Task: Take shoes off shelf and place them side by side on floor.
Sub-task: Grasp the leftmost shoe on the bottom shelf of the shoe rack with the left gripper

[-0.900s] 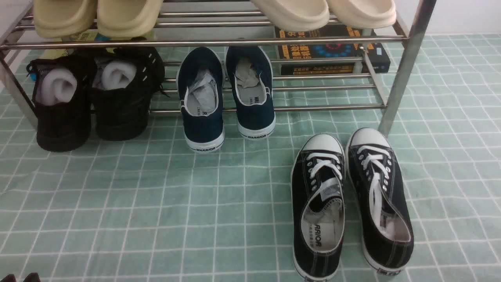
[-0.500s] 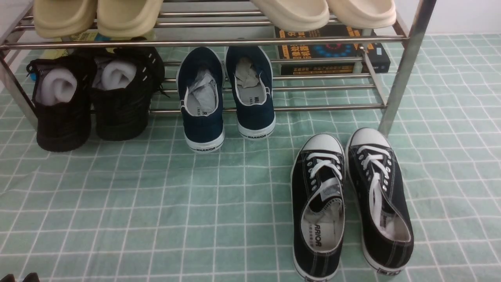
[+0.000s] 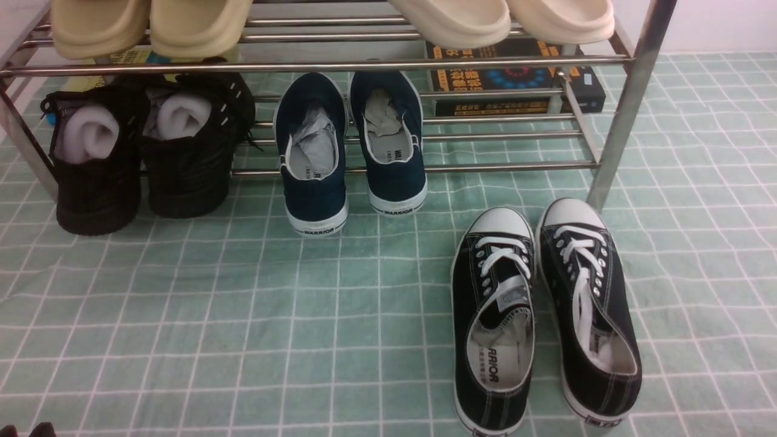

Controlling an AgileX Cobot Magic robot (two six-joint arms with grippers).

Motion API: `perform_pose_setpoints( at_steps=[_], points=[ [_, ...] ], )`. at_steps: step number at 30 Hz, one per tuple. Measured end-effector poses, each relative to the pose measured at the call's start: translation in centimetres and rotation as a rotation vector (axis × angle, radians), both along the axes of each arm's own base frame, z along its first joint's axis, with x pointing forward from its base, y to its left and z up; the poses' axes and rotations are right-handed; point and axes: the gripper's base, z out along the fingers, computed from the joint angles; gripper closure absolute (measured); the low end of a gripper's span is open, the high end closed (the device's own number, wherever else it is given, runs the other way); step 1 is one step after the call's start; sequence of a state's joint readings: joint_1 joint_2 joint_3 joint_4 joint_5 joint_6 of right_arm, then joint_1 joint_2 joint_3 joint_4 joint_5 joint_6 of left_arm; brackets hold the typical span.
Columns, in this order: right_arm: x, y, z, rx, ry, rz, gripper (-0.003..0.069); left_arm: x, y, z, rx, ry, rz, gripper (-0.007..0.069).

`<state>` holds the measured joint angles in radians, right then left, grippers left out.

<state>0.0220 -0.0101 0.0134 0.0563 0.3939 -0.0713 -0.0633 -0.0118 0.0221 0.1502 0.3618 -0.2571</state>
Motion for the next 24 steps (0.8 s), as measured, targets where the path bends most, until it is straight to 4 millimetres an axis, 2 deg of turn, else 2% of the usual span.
perform_pose_setpoints(
  at_steps=[1, 4, 5, 7, 8, 9, 14, 18, 21, 24],
  points=[
    [0.0, 0.0, 0.0, 0.000, 0.000, 0.000, 0.0492, 0.0, 0.0, 0.0, -0.019, 0.000, 0.002, 0.0385],
    [0.0, 0.0, 0.0, 0.000, 0.000, 0.000, 0.0487, 0.0, -0.8, 0.1, -0.472, 0.013, 0.044, 0.0385],
    [0.0, 0.0, 0.0, 0.000, 0.000, 0.000, 0.0487, 0.0, -0.9, 0.1, -0.522, 0.017, 0.049, 0.0385],
    [0.0, 0.0, 0.0, 0.000, 0.000, 0.000, 0.0483, 0.0, -1.3, 0.1, -0.784, 0.043, 0.083, 0.0385],
    [0.0, 0.0, 0.0, 0.000, 0.000, 0.000, 0.0482, 0.0, -1.3, 0.1, -0.784, 0.043, 0.083, 0.0385],
    [0.0, 0.0, 0.0, 0.000, 0.000, 0.000, 0.0479, -0.1, -1.4, 0.1, -0.900, 0.056, 0.100, 0.0385],
    [0.0, 0.0, 0.0, 0.000, 0.000, 0.000, 0.0473, 0.0, -1.4, 0.3, -0.960, 0.045, 0.110, 0.0385],
    [0.0, 0.0, 0.0, -0.001, 0.000, 0.000, 0.0469, 0.2, -1.1, 1.2, -0.972, -0.074, 0.092, 0.0395],
    [0.0, 0.0, 0.0, -0.001, 0.000, 0.000, 0.0463, 0.3, -0.7, 2.5, -0.985, -0.208, 0.066, 0.0463],
    [0.0, 0.0, 0.0, -0.001, 0.000, 0.000, 0.0459, 0.1, -0.8, 4.4, -0.946, -0.238, 0.040, 0.0562]
  ],
)
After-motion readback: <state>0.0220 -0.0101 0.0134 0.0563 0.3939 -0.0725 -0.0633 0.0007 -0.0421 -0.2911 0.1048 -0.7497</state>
